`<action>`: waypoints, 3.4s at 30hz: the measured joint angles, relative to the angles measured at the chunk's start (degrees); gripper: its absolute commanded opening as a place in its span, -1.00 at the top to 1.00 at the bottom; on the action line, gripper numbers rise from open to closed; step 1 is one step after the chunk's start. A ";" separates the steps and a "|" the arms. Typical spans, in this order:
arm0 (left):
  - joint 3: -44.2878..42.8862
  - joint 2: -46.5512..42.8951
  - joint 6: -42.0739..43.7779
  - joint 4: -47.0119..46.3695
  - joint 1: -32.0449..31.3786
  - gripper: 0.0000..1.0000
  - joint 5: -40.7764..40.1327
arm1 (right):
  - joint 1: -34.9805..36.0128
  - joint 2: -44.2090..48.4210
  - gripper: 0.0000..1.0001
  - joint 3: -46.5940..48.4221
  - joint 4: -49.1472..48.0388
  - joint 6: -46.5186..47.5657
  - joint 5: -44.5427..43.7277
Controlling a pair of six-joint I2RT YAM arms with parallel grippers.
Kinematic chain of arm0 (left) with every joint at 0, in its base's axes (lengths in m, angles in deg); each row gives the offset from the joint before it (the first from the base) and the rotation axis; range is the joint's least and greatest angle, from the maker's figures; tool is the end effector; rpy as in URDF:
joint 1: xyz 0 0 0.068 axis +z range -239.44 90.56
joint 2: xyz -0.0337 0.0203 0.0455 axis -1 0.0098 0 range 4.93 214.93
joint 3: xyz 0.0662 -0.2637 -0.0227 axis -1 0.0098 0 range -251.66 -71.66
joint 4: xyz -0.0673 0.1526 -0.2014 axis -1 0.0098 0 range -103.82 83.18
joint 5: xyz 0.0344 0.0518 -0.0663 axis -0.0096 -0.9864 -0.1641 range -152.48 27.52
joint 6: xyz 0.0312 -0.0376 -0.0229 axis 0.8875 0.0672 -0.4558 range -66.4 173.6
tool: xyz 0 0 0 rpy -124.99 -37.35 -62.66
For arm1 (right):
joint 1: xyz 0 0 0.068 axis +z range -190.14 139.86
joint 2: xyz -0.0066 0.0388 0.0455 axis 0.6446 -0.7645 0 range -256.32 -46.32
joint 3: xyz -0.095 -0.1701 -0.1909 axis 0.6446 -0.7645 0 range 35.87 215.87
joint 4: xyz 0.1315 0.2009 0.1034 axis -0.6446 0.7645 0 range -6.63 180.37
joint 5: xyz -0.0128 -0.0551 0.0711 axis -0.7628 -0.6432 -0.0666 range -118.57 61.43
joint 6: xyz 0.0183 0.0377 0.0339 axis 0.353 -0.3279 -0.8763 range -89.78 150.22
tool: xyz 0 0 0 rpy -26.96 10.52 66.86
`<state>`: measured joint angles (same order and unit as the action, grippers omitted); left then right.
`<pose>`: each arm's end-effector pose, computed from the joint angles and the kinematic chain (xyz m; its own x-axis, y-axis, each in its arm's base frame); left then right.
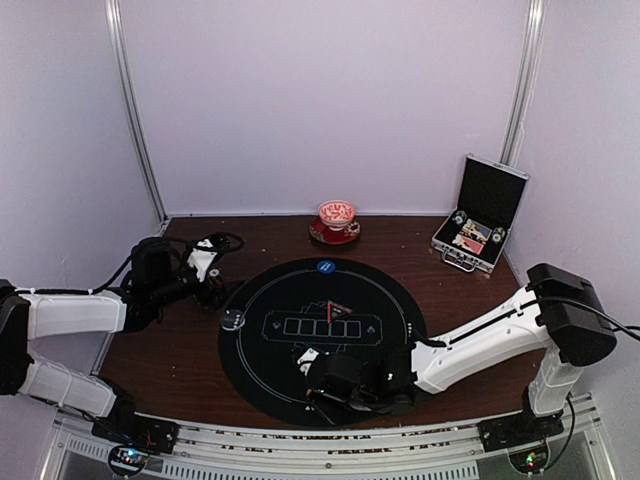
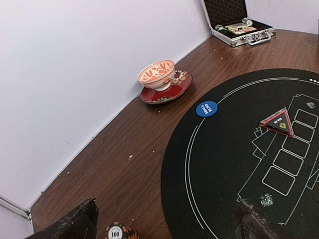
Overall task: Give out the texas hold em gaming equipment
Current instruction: Place the big blind button on the poker table mat, then move the all-in button to the poker table mat.
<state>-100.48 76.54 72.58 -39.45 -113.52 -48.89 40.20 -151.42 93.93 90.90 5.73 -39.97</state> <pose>0.2349 -0.1141 0.2096 -0.0591 0.3727 -0.9261 0.6565 0.7134 0.2452 0.0678 0.3563 0.1412 -0.5171 -0.6159 -0.5943 -0.8052 0.5856 0.0937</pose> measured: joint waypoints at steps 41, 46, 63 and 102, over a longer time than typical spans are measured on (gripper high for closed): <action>0.00 0.13 0.00 -0.02 0.00 -0.96 -0.79 | 3.80 -0.55 -1.00 3.26 3.06 0.63 -2.82; 0.00 0.13 0.00 -0.02 0.00 -0.96 -0.94 | 0.17 2.12 -1.00 4.92 3.85 -0.44 -4.37; 0.00 1.49 0.00 -0.07 0.00 -0.96 -2.08 | -20.00 0.74 -1.00 9.75 6.32 -2.64 -8.61; 0.00 1.49 0.00 -0.04 0.00 -0.96 -1.92 | -23.17 -14.88 -0.84 18.05 2.58 -15.39 -13.86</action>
<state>-100.48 78.03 72.58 -39.49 -113.52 -50.82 17.03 -166.30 111.98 93.48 -9.66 -53.82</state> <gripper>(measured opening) 0.978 0.928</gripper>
